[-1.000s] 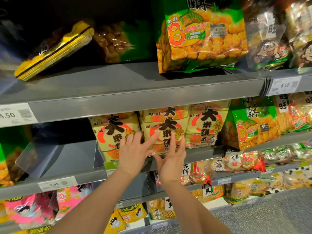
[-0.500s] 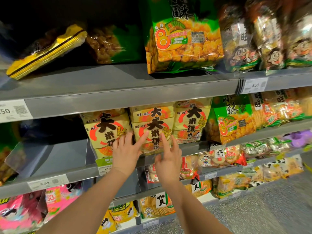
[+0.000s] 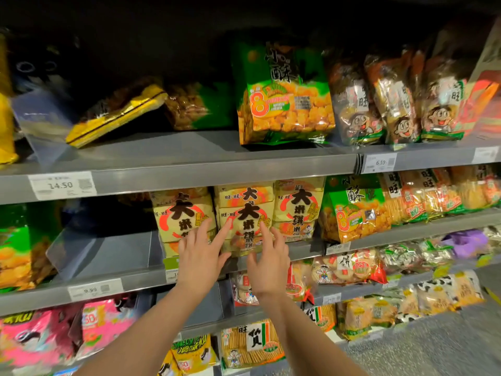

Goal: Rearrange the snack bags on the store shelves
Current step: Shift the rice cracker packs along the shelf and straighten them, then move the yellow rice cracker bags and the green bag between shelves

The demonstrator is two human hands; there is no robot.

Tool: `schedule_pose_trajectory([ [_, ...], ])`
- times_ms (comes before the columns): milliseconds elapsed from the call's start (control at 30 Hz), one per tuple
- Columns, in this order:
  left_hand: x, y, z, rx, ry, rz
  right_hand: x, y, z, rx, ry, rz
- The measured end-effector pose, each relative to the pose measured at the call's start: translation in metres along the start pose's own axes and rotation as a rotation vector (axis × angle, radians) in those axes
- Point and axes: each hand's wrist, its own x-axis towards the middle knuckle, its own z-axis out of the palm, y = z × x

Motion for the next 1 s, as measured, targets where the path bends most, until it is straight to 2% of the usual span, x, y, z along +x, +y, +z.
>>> schedule_pose_trajectory([
  [200, -0.022, 0.009, -0.049, -0.251, 0.040, -0.045, -0.027, -0.019, -0.023, 0.040, 0.039, -0.074],
  [467, -0.048, -0.027, -0.120, -0.616, 0.196, -0.346, -0.066, -0.097, -0.012, 0.295, -0.024, -0.108],
  [700, -0.047, -0.100, -0.161, -0.676, 0.330, -0.470, -0.059, -0.184, 0.008, 0.457, -0.067, -0.131],
  [800, -0.035, -0.137, -0.174, -0.663, 0.307, -0.498, -0.048, -0.229, 0.015, 0.564, -0.025, -0.147],
  [900, -0.022, -0.174, -0.181, -0.639, 0.317, -0.520, -0.038, -0.268, 0.029, 0.568, -0.005, -0.153],
  [1000, -0.015, -0.206, -0.183, -0.641, 0.324, -0.522, -0.020, -0.291, 0.036, 0.588, 0.097, -0.113],
])
